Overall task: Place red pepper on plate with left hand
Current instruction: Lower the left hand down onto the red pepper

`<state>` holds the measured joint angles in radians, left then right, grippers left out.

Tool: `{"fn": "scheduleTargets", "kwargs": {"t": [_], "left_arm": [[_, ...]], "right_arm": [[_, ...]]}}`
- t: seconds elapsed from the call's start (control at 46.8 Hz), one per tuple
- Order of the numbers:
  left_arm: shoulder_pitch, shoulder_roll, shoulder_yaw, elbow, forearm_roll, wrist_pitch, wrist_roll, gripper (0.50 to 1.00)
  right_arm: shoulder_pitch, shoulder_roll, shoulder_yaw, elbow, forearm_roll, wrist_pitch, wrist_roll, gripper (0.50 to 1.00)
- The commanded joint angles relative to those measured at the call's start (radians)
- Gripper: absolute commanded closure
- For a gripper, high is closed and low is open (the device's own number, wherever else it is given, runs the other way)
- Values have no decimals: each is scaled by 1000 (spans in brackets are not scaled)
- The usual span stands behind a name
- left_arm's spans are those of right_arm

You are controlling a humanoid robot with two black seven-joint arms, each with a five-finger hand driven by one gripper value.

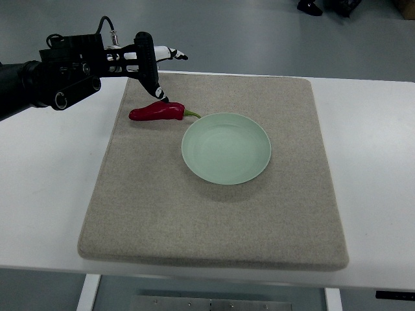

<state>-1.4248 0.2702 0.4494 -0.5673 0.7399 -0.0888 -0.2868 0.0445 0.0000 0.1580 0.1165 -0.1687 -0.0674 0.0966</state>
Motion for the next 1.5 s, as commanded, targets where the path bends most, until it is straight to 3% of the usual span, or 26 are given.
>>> {"fn": "scheduleTargets", "kwargs": {"t": [0.0,0.684,1.111,1.474], "left_arm": [[0,0,8,-2,36,-11,0,519],[29,0,12,-23,122,1,-3,546],[61,-2,11,-22,121,63,-2,546],[63,-3,11,-16,121,64,0,609]], "right_arm": [[0,0,0,0,0,0,0,568],[0,0,0,0,0,0,0,568],[0,0,0,0,0,0,0,568],[0,0,0,0,0,0,0,568]]}}
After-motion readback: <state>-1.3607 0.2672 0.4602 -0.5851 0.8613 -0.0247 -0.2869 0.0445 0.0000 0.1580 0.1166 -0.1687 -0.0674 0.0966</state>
